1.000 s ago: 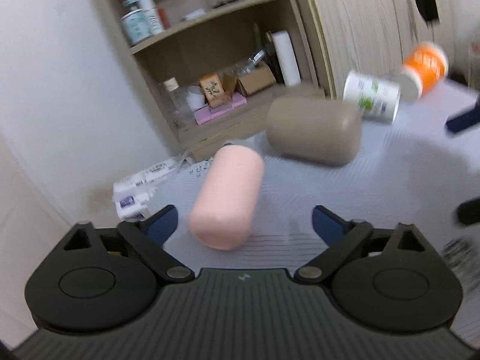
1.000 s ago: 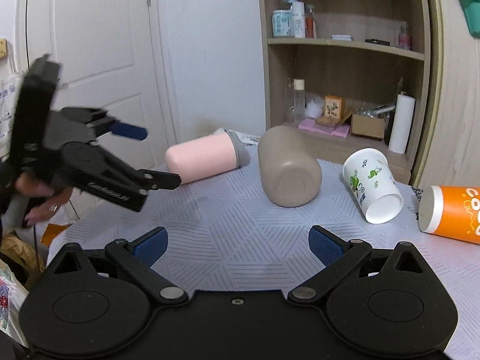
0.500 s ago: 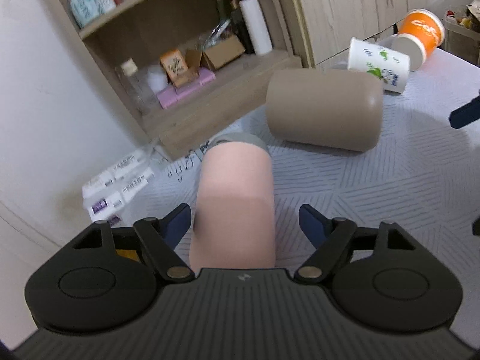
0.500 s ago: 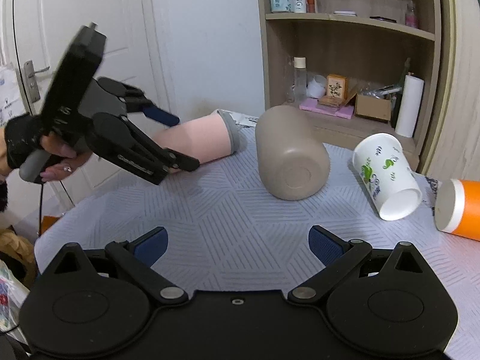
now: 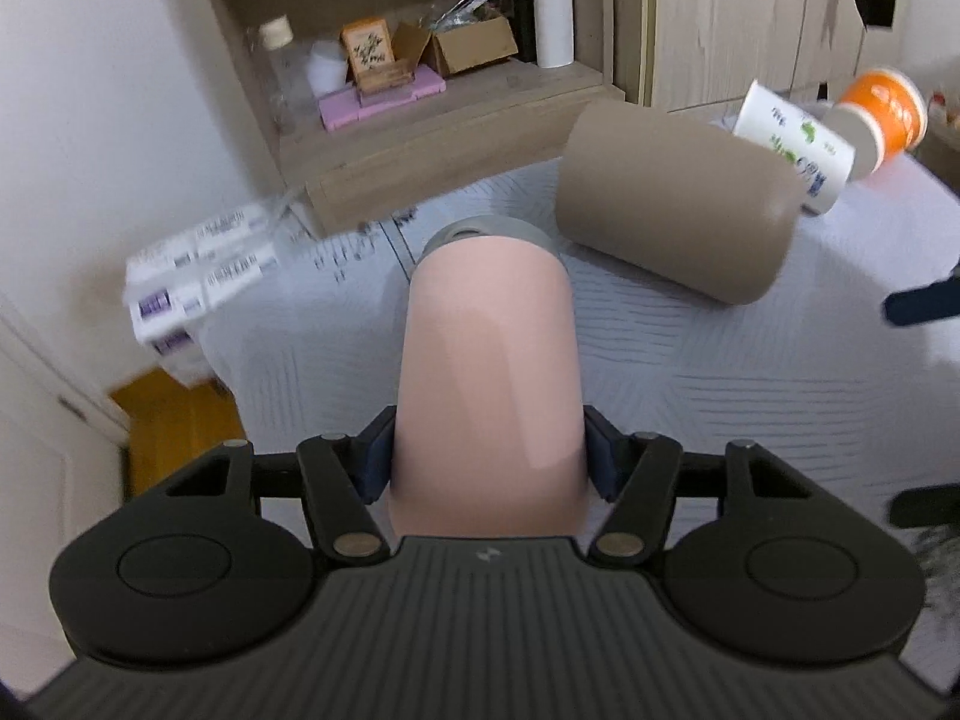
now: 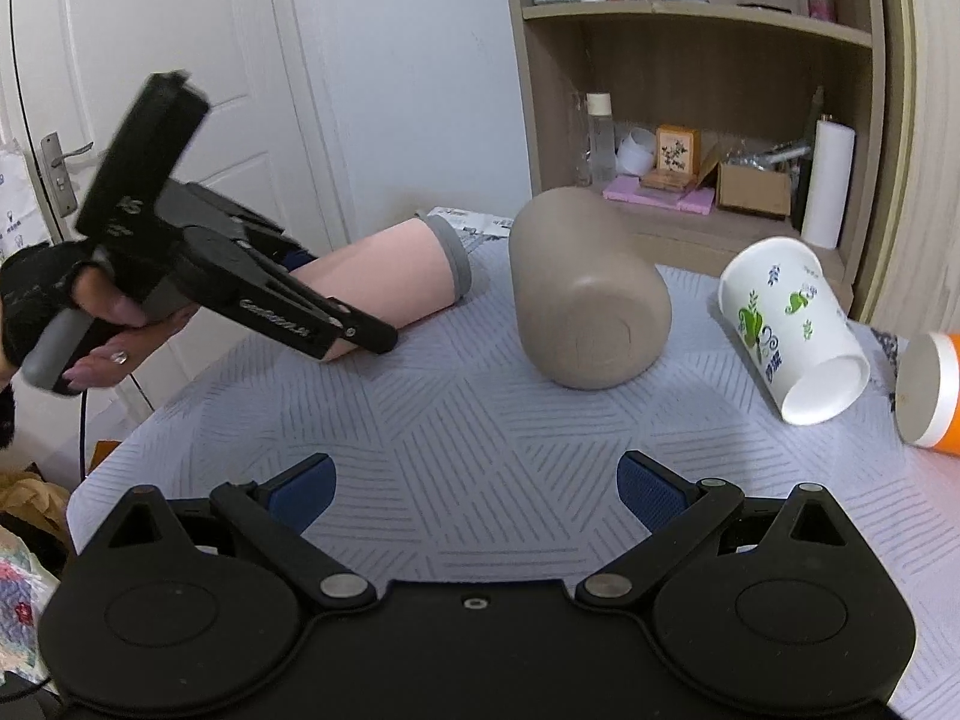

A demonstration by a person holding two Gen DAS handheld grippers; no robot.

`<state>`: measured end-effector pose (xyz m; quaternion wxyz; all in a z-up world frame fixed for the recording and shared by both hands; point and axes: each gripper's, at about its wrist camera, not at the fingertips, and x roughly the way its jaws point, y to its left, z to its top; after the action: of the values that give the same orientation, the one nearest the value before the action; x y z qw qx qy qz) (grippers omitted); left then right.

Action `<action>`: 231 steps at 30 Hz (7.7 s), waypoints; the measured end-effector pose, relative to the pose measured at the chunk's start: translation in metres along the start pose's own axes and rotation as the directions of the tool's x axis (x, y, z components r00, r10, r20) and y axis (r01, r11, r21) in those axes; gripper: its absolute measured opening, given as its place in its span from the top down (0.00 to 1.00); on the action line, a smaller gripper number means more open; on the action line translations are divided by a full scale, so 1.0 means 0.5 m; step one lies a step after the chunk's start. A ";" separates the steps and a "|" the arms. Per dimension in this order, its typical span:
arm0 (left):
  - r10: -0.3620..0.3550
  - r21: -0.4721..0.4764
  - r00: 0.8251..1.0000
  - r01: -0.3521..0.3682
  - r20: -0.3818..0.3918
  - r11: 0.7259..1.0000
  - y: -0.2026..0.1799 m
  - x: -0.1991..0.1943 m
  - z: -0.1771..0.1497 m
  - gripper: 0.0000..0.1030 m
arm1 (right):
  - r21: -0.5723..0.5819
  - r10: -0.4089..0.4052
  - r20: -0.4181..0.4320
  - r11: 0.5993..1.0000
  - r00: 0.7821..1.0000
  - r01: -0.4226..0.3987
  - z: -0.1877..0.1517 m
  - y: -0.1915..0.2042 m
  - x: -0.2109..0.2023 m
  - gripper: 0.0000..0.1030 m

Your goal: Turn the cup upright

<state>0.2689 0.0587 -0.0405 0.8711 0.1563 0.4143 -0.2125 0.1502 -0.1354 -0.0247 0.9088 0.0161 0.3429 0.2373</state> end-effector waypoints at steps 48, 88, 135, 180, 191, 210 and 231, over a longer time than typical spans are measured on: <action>-0.422 -0.324 0.903 0.377 -0.079 0.868 -0.228 -0.060 0.002 0.25 | 0.299 0.251 -0.089 0.930 0.964 -0.215 -0.056 -0.074 -0.065 0.01; -0.407 -0.041 0.891 0.422 0.201 0.905 -0.283 -0.159 -0.061 0.44 | -0.008 0.118 0.036 0.993 0.992 -0.118 -0.055 -0.044 -0.142 0.22; -0.233 -0.071 0.867 0.292 0.440 0.954 -0.267 -0.107 -0.017 0.42 | -0.278 -0.078 0.256 0.949 0.964 0.150 0.001 -0.051 -0.060 0.24; 0.088 -0.268 0.883 0.043 0.461 0.963 -0.325 -0.368 -0.175 0.24 | -0.036 -0.296 0.387 0.942 0.874 0.335 -0.102 0.020 -0.371 0.11; 0.183 -0.323 0.875 -0.032 0.448 0.946 -0.351 -0.404 -0.210 0.14 | 0.019 -0.349 0.404 0.927 0.845 0.374 -0.119 0.039 -0.408 0.09; 0.260 -0.390 0.876 -0.091 0.406 0.916 -0.343 -0.415 -0.233 0.00 | 0.051 -0.412 0.353 0.905 0.840 0.423 -0.129 0.045 -0.405 0.00; 0.304 -0.381 0.917 -0.191 0.260 0.904 -0.343 -0.397 -0.226 0.00 | 0.061 -0.455 0.309 0.886 0.835 0.460 -0.127 0.054 -0.398 0.00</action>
<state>-0.0033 0.0098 0.0309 0.9593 0.0160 0.2784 -0.0442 -0.0310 -0.2079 0.0547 0.9820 -0.0361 0.1853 0.0103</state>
